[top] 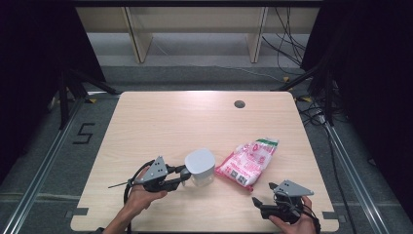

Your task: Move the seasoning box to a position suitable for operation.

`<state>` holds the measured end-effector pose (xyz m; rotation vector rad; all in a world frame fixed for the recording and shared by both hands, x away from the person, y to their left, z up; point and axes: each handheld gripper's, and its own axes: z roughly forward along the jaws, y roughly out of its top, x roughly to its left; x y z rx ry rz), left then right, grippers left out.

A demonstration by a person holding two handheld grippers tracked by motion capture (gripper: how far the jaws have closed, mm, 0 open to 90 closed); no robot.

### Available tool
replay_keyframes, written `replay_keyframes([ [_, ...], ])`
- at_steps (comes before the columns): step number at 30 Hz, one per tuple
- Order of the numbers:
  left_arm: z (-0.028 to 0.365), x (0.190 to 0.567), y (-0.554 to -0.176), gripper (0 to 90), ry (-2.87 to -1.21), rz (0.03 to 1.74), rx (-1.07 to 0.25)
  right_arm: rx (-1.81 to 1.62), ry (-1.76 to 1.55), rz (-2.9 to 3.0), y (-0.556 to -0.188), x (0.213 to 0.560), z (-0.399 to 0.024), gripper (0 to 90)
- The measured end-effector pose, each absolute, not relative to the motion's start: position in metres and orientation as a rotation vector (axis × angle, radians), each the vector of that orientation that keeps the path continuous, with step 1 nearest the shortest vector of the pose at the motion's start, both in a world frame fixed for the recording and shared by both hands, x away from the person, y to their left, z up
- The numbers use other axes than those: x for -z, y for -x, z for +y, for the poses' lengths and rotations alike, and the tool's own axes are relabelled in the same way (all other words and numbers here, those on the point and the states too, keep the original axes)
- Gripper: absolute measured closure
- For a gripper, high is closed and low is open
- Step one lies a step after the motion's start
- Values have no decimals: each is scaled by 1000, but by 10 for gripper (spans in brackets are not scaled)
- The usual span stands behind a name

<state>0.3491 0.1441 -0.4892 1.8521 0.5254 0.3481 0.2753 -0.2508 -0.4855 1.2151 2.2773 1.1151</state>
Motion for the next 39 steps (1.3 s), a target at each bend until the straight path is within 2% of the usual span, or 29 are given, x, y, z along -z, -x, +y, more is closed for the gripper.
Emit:
replay_keyframes([
  [7,144,489,-357,682,-1850,560,-360,-1112,-1163,2283,-278,486,-253,217],
  [26,144,489,-380,681,-1849,526,-388,-1123,-1160,2291,-279,487,-253,218],
  [30,146,490,-385,680,-1848,531,-354,-1124,-1167,2294,-278,486,-253,218],
  [33,149,491,-389,615,-1832,549,-351,-1121,-1158,2288,-279,487,-253,218],
  [39,153,492,-390,592,-1831,591,-372,-1129,-1157,2311,-280,487,-255,218],
])
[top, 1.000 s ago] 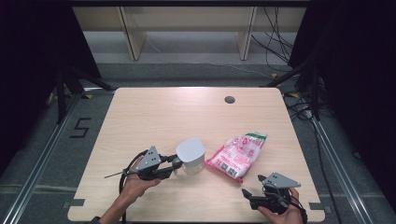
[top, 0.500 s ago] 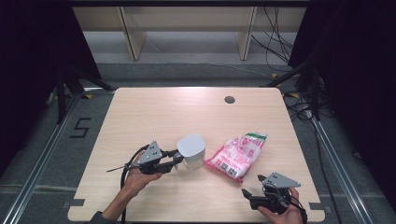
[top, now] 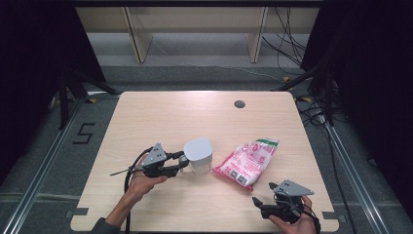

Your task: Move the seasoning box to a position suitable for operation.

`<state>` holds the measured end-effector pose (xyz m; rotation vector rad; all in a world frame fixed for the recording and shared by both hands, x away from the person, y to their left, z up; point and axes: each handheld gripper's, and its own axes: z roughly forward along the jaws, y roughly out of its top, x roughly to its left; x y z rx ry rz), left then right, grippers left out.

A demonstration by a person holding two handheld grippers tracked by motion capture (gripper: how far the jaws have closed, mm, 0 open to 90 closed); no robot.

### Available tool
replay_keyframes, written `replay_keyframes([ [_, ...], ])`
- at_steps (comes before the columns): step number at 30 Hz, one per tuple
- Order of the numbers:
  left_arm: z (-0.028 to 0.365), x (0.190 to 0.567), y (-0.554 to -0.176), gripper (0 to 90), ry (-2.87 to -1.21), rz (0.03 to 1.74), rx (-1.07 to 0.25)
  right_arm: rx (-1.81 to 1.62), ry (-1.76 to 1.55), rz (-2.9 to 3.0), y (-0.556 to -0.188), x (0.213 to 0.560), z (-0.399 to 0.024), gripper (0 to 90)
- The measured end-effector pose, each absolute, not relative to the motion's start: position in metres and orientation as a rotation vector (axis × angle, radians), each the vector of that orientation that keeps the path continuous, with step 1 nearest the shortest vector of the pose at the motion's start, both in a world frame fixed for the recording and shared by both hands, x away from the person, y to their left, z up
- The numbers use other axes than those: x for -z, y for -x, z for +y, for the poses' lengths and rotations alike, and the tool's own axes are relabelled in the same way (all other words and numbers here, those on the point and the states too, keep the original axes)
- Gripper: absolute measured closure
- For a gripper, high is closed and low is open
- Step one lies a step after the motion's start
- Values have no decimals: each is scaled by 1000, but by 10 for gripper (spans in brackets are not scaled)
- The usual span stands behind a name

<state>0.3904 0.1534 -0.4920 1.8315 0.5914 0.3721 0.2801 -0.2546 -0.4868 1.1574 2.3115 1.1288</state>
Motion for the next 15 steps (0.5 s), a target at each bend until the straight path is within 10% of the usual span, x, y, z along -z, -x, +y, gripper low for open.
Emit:
replay_keyframes([
  [15,164,496,-391,688,-1875,692,-505,-1118,-1166,2283,-280,487,-255,219],
])
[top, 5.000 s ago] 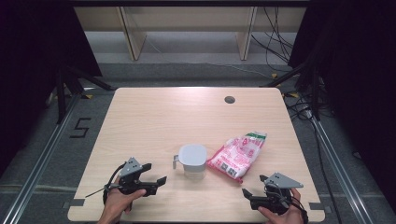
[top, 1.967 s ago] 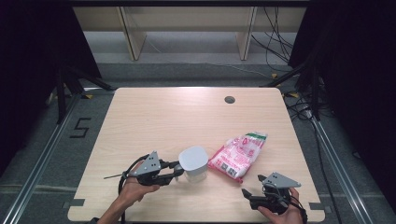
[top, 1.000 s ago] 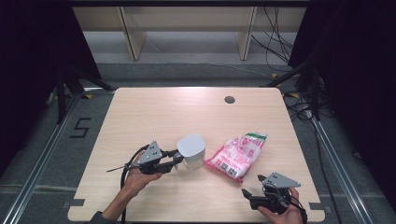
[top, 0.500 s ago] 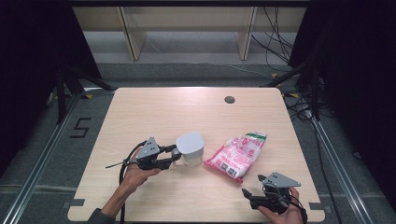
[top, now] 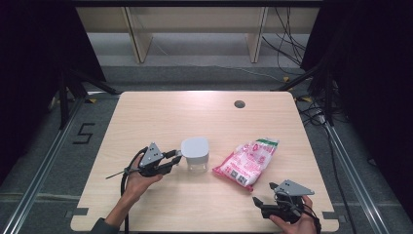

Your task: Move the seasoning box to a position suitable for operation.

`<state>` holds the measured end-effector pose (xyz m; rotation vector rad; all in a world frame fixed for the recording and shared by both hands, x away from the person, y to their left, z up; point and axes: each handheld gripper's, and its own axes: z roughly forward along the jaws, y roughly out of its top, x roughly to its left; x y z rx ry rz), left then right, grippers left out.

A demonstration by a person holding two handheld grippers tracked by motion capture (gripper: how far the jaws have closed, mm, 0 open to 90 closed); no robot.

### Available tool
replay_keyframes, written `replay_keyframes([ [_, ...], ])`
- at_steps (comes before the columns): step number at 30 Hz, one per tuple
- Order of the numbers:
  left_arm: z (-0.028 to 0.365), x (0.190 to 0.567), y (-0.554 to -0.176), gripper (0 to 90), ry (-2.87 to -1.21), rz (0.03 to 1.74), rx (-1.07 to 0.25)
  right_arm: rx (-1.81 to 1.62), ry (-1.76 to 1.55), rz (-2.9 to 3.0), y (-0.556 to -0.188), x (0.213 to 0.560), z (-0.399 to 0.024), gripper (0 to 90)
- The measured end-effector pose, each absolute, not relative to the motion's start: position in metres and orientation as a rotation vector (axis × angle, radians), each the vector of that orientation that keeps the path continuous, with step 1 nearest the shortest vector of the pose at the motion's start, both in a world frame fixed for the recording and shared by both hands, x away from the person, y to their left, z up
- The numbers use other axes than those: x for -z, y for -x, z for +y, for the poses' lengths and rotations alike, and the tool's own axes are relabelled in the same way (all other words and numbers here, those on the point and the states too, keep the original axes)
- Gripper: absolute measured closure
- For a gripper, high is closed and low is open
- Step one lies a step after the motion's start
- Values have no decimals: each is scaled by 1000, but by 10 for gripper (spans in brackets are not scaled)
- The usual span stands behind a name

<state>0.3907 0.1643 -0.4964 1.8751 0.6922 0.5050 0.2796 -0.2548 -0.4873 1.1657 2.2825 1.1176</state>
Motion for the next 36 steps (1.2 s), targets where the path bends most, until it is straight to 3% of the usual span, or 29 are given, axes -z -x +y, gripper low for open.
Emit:
replay_keyframes([
  [14,159,499,-394,690,-1867,624,-453,-1121,-1225,2284,-277,487,-254,219],
  [23,161,500,-397,680,-1858,670,-432,-1129,-1174,2297,-282,488,-260,218],
  [27,163,499,-396,621,-1857,676,-416,-1135,-1164,2275,-282,489,-260,218],
  [33,169,486,-386,433,-1836,743,-380,-1139,-1171,2284,-283,489,-260,217],
  [36,171,483,-382,418,-1826,756,-356,-1149,-1213,2274,-282,489,-259,217],
])
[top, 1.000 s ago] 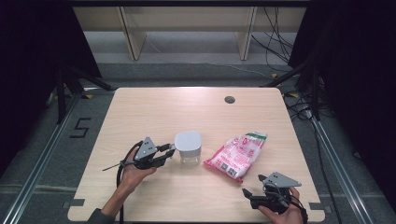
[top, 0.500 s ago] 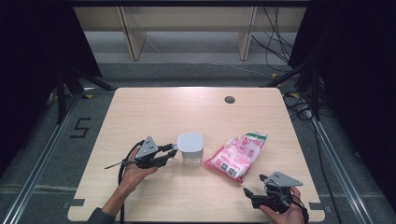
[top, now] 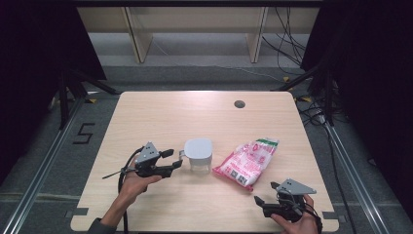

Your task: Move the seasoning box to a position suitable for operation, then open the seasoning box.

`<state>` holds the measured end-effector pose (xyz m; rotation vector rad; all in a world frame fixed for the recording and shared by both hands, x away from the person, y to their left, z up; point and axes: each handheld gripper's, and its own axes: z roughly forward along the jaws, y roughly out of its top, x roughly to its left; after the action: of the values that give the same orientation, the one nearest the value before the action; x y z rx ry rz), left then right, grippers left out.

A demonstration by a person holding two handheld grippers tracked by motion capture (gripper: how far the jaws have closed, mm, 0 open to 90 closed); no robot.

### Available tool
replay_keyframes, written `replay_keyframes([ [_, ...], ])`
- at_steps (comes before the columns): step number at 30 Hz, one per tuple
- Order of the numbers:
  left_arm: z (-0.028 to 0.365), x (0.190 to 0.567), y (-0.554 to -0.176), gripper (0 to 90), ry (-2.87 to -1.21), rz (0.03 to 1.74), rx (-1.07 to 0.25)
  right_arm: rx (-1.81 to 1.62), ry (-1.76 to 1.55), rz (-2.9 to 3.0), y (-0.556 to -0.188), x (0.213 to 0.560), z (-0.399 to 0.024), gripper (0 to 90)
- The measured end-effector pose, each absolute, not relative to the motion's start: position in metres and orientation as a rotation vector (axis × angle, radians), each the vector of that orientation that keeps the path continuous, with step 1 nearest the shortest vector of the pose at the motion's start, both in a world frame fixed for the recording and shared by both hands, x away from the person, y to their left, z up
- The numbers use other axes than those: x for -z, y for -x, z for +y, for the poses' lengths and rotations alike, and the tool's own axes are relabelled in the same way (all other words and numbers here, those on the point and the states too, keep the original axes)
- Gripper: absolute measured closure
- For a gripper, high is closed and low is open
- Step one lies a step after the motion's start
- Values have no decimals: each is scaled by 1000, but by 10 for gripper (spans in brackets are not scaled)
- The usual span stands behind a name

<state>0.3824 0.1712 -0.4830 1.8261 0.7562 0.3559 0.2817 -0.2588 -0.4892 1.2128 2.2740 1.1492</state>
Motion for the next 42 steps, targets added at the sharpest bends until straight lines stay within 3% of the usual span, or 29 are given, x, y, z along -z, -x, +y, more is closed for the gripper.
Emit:
replay_keyframes([
  [11,167,462,-366,402,-1814,725,-321,-1119,-1175,2278,-282,488,-259,216],
  [15,167,459,-365,562,-1803,711,-345,-1123,-1225,2285,-280,489,-258,230],
  [16,167,458,-364,664,-1800,704,-360,-1109,-1166,2292,-282,489,-260,225],
  [17,168,457,-364,664,-1804,703,-378,-1109,-1166,2292,-282,489,-260,225],
  [18,168,457,-363,760,-1808,703,-384,-1125,-1174,2273,-282,490,-259,213],
  [24,165,450,-363,878,-1785,687,-433,-1128,-1180,2254,-283,487,-259,178],
  [35,153,445,-377,890,-1779,674,-441,-1146,-1107,2267,-281,484,-249,212],
  [37,153,444,-382,891,-1788,665,-509,-1143,-1090,2264,-281,483,-250,237],
  [42,144,443,-387,891,-1796,658,-452,-1160,-1062,2270,-282,482,-249,255],
])
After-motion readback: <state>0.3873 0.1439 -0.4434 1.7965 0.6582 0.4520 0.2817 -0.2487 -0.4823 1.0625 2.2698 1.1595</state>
